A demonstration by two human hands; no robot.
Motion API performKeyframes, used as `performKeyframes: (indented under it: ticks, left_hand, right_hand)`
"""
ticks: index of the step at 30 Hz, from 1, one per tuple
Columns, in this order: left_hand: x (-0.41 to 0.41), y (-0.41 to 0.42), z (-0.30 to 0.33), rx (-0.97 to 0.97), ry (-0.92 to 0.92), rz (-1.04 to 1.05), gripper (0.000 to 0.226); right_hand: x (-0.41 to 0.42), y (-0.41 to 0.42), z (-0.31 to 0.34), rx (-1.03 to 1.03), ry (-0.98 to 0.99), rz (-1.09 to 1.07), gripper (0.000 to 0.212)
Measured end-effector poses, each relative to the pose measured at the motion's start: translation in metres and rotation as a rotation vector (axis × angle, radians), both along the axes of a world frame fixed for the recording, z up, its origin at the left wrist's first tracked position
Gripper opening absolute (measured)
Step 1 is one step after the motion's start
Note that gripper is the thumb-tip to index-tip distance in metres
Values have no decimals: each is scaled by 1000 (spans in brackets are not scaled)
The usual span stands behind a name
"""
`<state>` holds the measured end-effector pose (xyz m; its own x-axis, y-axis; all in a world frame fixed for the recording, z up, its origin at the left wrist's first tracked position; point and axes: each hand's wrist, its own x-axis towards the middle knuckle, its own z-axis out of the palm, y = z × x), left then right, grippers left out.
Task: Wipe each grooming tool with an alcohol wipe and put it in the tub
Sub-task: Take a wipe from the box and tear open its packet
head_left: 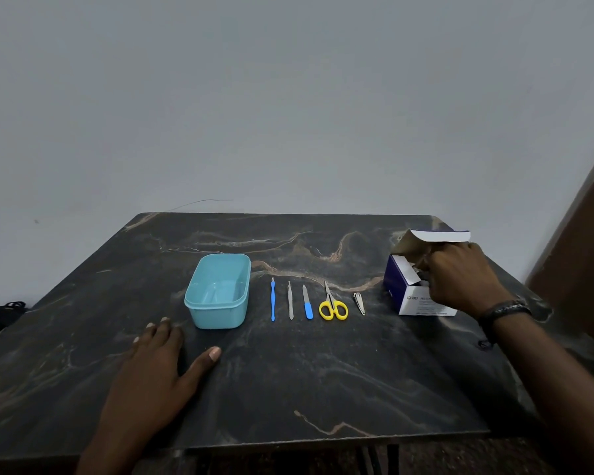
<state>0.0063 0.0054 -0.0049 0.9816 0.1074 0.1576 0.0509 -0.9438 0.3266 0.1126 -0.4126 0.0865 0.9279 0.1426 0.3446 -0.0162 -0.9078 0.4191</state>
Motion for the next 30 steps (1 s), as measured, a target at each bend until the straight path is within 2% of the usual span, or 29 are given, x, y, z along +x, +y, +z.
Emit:
performKeyframes:
  ticks: [10, 15, 21, 24, 26, 30]
  left_hand:
    - [1, 2, -2, 0, -2, -9, 85]
    - [0, 0, -1, -2, -6, -5, 89]
    - [-2, -1, 3, -3, -16, 9, 90]
    - [-4, -3, 5, 1, 1, 5, 91]
    - [-4, -3, 5, -8, 4, 7, 88]
    - [-6, -6, 6, -54, -33, 37, 74]
  right_hand:
    - [-23, -9, -8, 160, -168, 35, 7]
    - [-39, -17, -18, 343, -326, 189, 3]
    - [-54, -20, -31, 594, -540, 337, 24]
    - [-66, -8, -30, 801, -574, 432, 17]
    - [-73, 8, -30, 1005, -547, 397, 16]
    - [-66, 38, -41, 1421, -308, 269, 21]
